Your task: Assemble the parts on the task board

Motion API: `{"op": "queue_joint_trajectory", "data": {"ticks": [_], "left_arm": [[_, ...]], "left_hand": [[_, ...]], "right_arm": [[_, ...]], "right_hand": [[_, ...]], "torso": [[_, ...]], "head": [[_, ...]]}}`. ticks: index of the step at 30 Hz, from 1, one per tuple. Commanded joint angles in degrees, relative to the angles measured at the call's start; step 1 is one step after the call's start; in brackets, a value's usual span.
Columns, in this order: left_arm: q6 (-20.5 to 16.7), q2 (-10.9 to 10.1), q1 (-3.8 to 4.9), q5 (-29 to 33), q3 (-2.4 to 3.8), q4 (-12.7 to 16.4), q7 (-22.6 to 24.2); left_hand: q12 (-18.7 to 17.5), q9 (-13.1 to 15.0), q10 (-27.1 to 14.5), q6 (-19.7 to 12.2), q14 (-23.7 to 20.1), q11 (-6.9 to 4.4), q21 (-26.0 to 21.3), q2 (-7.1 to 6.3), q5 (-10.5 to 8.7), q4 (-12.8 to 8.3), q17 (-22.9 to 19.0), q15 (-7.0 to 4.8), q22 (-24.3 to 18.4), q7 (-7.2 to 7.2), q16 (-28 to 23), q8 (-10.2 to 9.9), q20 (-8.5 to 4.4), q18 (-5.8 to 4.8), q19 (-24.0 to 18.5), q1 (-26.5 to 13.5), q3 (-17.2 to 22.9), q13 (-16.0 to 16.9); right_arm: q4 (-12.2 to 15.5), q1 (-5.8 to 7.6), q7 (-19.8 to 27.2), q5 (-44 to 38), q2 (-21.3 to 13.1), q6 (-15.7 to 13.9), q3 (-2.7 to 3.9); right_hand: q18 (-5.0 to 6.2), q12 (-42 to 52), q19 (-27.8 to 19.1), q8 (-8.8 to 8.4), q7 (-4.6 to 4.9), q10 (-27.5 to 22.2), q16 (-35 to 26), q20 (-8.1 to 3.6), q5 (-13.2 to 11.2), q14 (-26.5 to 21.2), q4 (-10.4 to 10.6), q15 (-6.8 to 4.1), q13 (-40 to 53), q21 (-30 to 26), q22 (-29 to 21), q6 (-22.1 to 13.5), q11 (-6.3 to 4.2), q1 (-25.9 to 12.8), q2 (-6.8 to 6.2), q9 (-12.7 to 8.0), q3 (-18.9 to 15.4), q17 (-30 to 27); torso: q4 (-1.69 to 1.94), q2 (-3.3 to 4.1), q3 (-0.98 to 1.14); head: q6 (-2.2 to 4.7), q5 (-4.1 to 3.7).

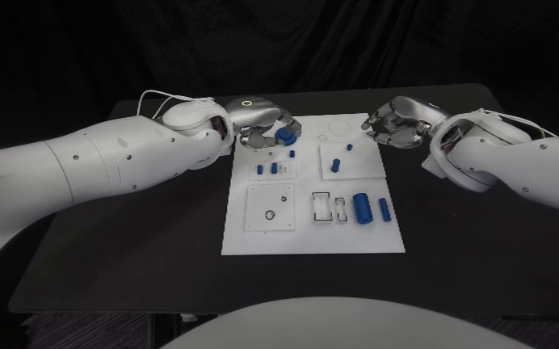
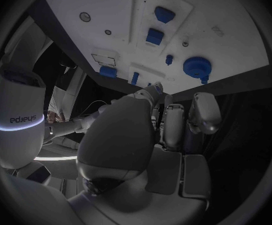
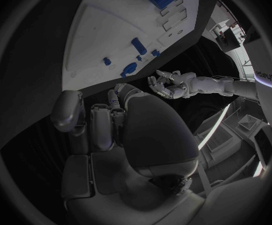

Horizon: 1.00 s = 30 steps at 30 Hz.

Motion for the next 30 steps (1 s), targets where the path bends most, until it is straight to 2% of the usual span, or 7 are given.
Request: {"op": "queue_joint_trajectory", "data": {"ticks": [1,8,21,25,30], "left_arm": [[2.7,1.1,-0.48,-2.6,0.03,-1.2,-1.0],[1.9,3.3,-1.45,-2.7,0.04,-3.5,-2.0],[3.4,5.8,-2.49,-2.8,0.04,-6.1,-2.9],[3.7,6.6,-3.23,-2.8,0.05,-7.2,-2.8],[4.2,7.5,-4.08,-2.8,0.05,-8.9,-3.1]], "left_hand": [[0.6,-0.8,-0.1,0.6,0.5,0.49,0.4,-0.48,-0.39,-0.3,0.2,0.15,8.5,0.15,0.3,0.0,0.04,-0.72,0.5,-0.6,-0.3,0.2],[1.9,-2.6,-0.3,0.9,0.7,1.16,0.7,-0.17,-0.55,0.1,0.5,0.62,8.6,0.98,0.6,0.0,0.21,-0.79,0.8,-2.7,-1.3,0.8],[3.2,-3.5,0.2,2.3,0.6,1.32,0.7,0.10,-0.61,-0.2,0.4,0.83,8.6,1.60,0.6,0.3,0.37,-0.81,0.9,-3.2,-1.7,1.4],[4.1,-4.1,0.8,3.6,2.3,1.28,2.7,0.23,-0.53,-0.9,2.5,0.81,9.2,1.49,1.8,0.4,0.41,-1.24,2.5,-3.2,-1.8,1.8],[4.5,-4.4,1.1,4.1,2.5,1.29,3.2,0.27,-0.54,-1.0,2.8,0.77,9.4,1.36,2.0,0.4,0.40,-1.31,2.8,-3.4,-1.9,1.9]], "right_arm": [[0.3,0.14,0.9,0.3,0.0,-1.5,0.04],[0.4,0.15,0.3,0.4,0.1,-0.8,0.04],[0.4,0.15,-0.9,1.3,0.1,0.7,0.04],[0.4,0.15,-0.9,1.3,0.3,0.8,0.04],[0.3,0.15,-1.1,1.3,0.4,1.1,0.04]], "right_hand": [[0.02,0.2,0.5,0.16,0.01,0.3,0.2,0.09,0.2,2.3,0.1,0.47,2.9,0.3,7.8,0.2,0.04,-0.6,-0.10,0.1,0.2,0.0],[0.02,0.2,0.5,0.15,0.01,0.4,0.2,0.09,0.4,2.3,0.2,0.47,2.9,0.3,7.8,0.3,0.03,-0.7,-0.11,0.1,0.2,0.0],[0.07,0.1,0.4,0.07,0.00,0.3,0.1,0.08,0.5,2.3,0.2,0.45,2.7,0.0,7.7,0.2,-0.02,-0.7,-0.05,0.1,0.3,-0.1],[0.07,0.1,0.4,0.07,0.00,0.3,0.1,0.08,0.5,2.3,0.2,0.45,2.7,0.0,7.7,0.2,-0.02,-0.7,-0.05,0.1,0.3,-0.1],[0.09,0.0,0.4,0.05,-0.01,0.2,0.1,0.08,0.5,2.3,0.2,0.45,2.6,-0.1,7.7,0.2,-0.02,-0.6,-0.02,0.1,0.4,-0.2]], "torso": [[0.00,0.00,0.00],[0.00,0.00,0.00],[0.00,0.00,0.00],[0.00,0.00,0.00],[0.00,0.00,0.01]], "head": [[-0.01,-0.55],[-0.01,-0.59],[-0.01,-0.19],[-0.01,-0.34],[-0.01,-0.53]]}}
